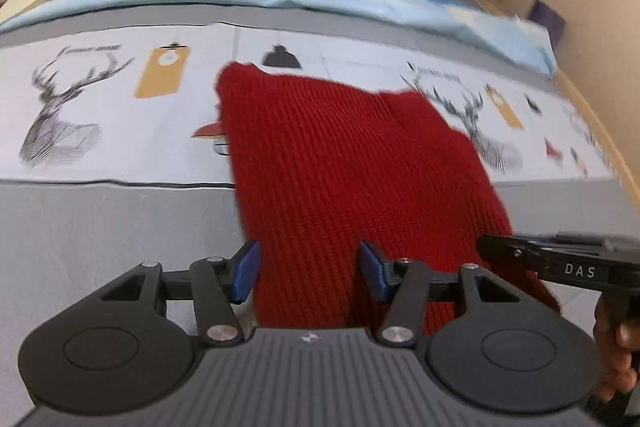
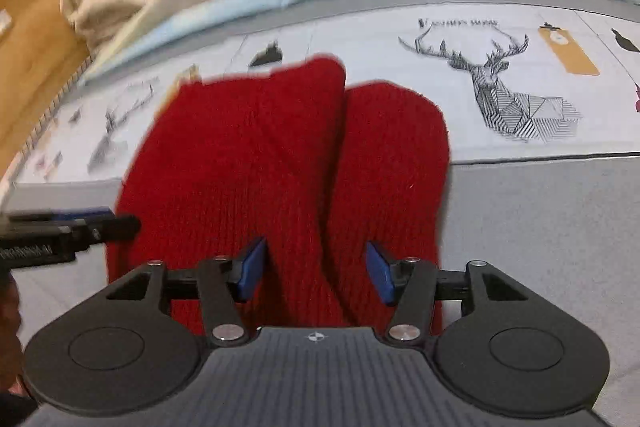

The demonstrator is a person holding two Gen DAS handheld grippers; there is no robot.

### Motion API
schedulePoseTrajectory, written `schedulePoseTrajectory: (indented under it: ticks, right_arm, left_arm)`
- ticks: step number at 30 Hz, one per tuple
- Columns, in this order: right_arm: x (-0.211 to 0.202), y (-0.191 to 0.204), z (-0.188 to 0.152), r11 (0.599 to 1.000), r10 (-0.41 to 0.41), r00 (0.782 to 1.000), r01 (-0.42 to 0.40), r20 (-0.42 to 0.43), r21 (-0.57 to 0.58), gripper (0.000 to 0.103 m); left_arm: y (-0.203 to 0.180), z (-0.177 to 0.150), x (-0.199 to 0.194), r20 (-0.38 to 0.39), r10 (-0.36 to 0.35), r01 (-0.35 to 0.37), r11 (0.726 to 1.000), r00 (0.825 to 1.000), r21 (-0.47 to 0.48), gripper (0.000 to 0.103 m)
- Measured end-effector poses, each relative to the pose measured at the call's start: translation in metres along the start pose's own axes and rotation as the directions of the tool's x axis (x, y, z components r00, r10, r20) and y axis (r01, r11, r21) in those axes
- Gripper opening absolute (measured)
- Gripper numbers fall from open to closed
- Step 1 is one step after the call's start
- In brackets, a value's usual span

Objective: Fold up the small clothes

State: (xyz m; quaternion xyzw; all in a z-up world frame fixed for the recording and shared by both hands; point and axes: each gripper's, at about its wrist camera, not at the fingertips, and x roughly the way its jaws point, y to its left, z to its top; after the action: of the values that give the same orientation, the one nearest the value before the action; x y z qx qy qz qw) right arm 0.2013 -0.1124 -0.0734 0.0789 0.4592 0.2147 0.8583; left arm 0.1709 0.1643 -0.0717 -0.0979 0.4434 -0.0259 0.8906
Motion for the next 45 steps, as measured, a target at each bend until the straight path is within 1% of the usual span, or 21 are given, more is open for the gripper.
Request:
schedulePoseTrajectory:
  ticks: [1,3,5,7,9,12,14,16,17,20,21,23,25,28,31,34,40,41,43,44,45]
  right_arm:
    - [-0.005,0.0,0.001,0.999,0.032,0.999,-0.032,0.014,0.016,0.021]
    - [-0.016,0.003,0.002,1.0,0.028,0.998,-0.028,0.056,0.001,0.019]
    - [-0.018,0.003,0.001,0.999,0.033,0.998,-0.033,0.052,0.011,0.019]
    - [-0.011,0.0,0.001,1.0,0.002,1.0,-0.002,0.001,0.03,0.019]
    - [-0.008,-0.003,-0.001,0.999,-0.015,1.0,0.016,-0.027,0.05,0.024]
    - [-0.02,-0.001,-0.003,0.996,-0.039,0.999,0.039,-0.002,0.077,0.034]
    - [-0.027,-0.003,-0.007,0.996,-0.053,0.999,0.052,0.001,0.077,0.035]
    - [-0.023,-0.003,-0.015,0.991,-0.131,0.99,0.132,-0.048,0.035,0.046]
    - [-0.021,-0.003,-0.019,0.987,-0.16,0.985,0.161,-0.072,0.012,0.052]
    - [-0.034,-0.001,-0.028,0.984,-0.178,0.983,0.179,-0.054,0.014,0.054]
    - [-0.043,0.001,-0.029,0.983,-0.186,0.982,0.186,-0.033,0.008,0.054]
    - [-0.062,0.008,-0.034,0.973,-0.225,0.974,0.227,0.03,-0.039,0.053]
    - [-0.085,0.016,-0.04,0.954,-0.279,0.954,0.289,0.114,-0.085,0.053]
    - [-0.125,0.023,-0.05,0.951,-0.277,0.934,0.299,0.227,-0.072,0.054]
    - [-0.161,0.031,-0.07,0.955,-0.25,0.914,0.286,0.319,-0.072,0.058]
    - [-0.187,0.038,-0.094,0.956,-0.233,0.899,0.282,0.371,-0.085,0.068]
    - [-0.206,0.043,-0.138,0.959,-0.203,0.901,0.262,0.384,-0.105,0.069]
    - [-0.205,0.044,-0.141,0.959,-0.21,0.902,0.265,0.379,-0.101,0.069]
    - [-0.201,0.045,-0.143,0.958,-0.218,0.904,0.271,0.368,-0.097,0.069]
    - [-0.198,0.047,-0.144,0.955,-0.226,0.903,0.28,0.365,-0.102,0.069]
    - [-0.194,0.048,-0.143,0.952,-0.232,0.902,0.288,0.365,-0.105,0.069]
  left_arm:
    - [0.004,0.0,-0.008,0.018,-0.005,0.005,1.0,1.0,-0.026,0.05]
    - [0.01,0.0,-0.017,0.034,-0.036,0.038,0.997,0.999,-0.06,0.05]
    - [0.014,-0.007,-0.001,-0.065,-0.029,0.025,0.998,0.997,-0.065,0.051]
    - [0.012,-0.018,0.02,-0.18,-0.013,0.007,0.999,0.984,-0.034,0.053]
    - [0.005,-0.021,0.015,-0.154,0.02,-0.018,1.0,0.988,0.017,0.054]
    - [-0.009,-0.025,-0.004,-0.072,0.052,-0.044,0.993,0.996,0.106,0.054]
    - [-0.013,-0.033,0.002,-0.096,0.06,-0.046,0.988,0.994,0.146,0.057]
    - [-0.015,-0.043,0.011,-0.134,0.109,-0.083,0.979,0.985,0.183,0.069]
    - [-0.016,-0.045,0.008,-0.119,0.129,-0.105,0.976,0.984,0.189,0.072]
    - [-0.025,-0.044,-0.017,-0.044,0.161,-0.149,0.969,0.986,0.197,0.072]
    - [-0.029,-0.046,-0.029,-0.001,0.174,-0.17,0.964,0.985,0.204,0.077]
    - [-0.037,-0.051,-0.053,0.074,0.194,-0.206,0.956,0.978,0.21,0.085]
    - [-0.048,-0.056,-0.075,0.135,0.209,-0.236,0.944,0.969,0.23,0.086]
    - [-0.063,-0.067,-0.109,0.217,0.225,-0.273,0.935,0.95,0.225,0.094]
    - [-0.075,-0.081,-0.146,0.272,0.214,-0.265,0.95,0.938,0.166,0.095]
    - [-0.092,-0.1,-0.175,0.313,0.224,-0.281,0.948,0.923,0.149,0.095]
    - [-0.112,-0.14,-0.195,0.408,0.16,-0.224,0.968,0.899,0.115,0.095]
    - [-0.112,-0.148,-0.188,0.405,0.166,-0.225,0.969,0.899,0.101,0.095]
    - [-0.109,-0.153,-0.167,0.319,0.207,-0.248,0.964,0.925,0.096,0.095]
    - [-0.106,-0.151,-0.158,0.266,0.208,-0.235,0.969,0.941,0.075,0.095]
    - [-0.102,-0.149,-0.154,0.249,0.202,-0.22,0.974,0.947,0.048,0.095]
